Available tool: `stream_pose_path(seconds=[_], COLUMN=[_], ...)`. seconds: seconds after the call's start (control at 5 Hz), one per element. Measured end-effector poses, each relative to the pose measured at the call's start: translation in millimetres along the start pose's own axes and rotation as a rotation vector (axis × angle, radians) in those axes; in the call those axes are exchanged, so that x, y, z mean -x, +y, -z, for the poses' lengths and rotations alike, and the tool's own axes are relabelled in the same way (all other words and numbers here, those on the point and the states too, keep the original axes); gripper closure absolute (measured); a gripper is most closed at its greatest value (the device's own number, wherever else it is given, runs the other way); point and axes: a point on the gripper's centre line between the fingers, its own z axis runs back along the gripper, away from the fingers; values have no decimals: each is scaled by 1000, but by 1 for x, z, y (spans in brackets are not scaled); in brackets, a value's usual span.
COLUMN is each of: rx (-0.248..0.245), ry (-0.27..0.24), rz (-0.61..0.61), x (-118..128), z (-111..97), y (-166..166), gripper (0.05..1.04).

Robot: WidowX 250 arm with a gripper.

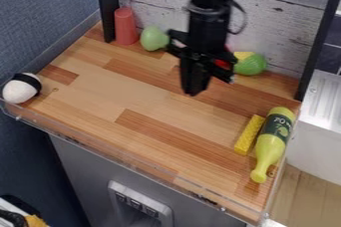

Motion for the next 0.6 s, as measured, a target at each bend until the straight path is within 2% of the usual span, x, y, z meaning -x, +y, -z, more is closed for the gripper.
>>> stream_pose_path(seconds=[0.4,0.6], rx=[-39,-50], ry=[-3,1], rz=[446,637], x=[-35,-45], z=[2,6], y=[-47,-57], gripper=[284,91])
